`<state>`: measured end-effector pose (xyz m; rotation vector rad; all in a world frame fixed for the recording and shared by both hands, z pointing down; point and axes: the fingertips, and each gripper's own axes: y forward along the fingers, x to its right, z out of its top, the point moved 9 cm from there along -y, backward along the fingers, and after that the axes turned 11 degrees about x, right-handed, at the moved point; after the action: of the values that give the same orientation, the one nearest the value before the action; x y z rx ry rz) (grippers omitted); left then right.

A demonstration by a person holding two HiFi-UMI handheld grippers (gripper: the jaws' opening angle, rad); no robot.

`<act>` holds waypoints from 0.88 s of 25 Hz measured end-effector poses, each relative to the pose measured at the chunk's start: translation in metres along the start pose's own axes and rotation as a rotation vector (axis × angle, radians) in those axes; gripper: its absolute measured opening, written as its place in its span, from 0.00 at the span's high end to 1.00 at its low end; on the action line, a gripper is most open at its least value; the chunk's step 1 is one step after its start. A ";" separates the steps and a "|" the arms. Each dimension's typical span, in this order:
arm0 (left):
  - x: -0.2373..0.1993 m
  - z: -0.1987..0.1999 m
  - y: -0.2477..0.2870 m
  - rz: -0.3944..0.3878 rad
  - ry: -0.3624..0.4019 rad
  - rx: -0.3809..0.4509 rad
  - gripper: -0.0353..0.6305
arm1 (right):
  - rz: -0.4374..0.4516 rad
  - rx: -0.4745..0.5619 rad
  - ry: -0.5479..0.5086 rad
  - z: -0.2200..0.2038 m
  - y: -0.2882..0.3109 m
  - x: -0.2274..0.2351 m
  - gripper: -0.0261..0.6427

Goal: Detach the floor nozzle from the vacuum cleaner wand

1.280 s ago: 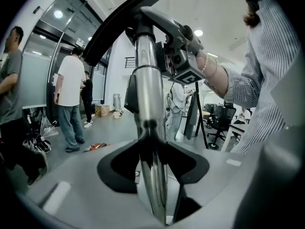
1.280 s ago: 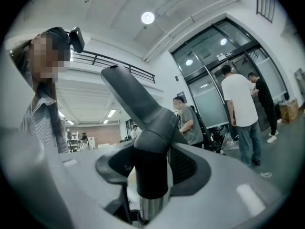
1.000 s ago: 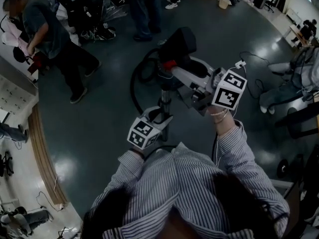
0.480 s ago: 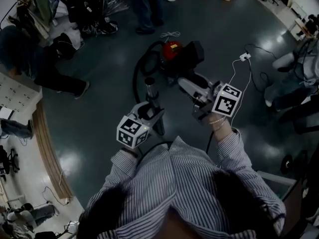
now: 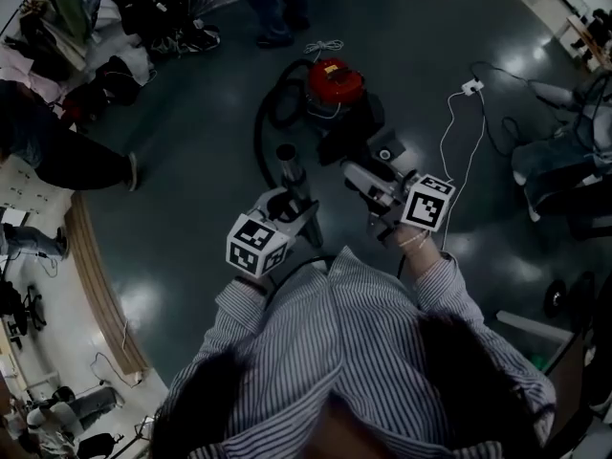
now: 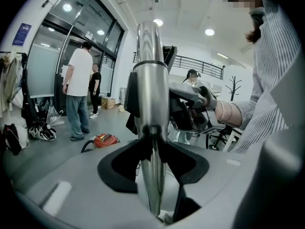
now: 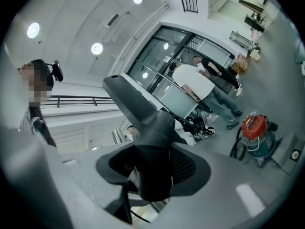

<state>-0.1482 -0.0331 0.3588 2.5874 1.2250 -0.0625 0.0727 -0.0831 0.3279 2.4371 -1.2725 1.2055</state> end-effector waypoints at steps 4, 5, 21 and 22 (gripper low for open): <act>-0.001 -0.005 0.002 -0.010 0.001 -0.012 0.67 | -0.014 -0.006 -0.029 0.001 -0.002 0.002 0.66; 0.000 -0.007 0.003 -0.014 0.004 -0.016 0.67 | -0.014 -0.007 -0.034 0.001 -0.002 0.002 0.66; 0.011 -0.020 0.001 -0.016 -0.005 -0.018 0.68 | -0.003 -0.070 -0.063 0.001 0.005 -0.001 0.66; 0.011 -0.020 0.001 -0.015 -0.005 -0.015 0.68 | 0.000 -0.077 -0.067 0.001 0.006 -0.002 0.66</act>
<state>-0.1421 -0.0203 0.3761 2.5638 1.2385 -0.0621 0.0681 -0.0861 0.3242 2.4420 -1.3110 1.0625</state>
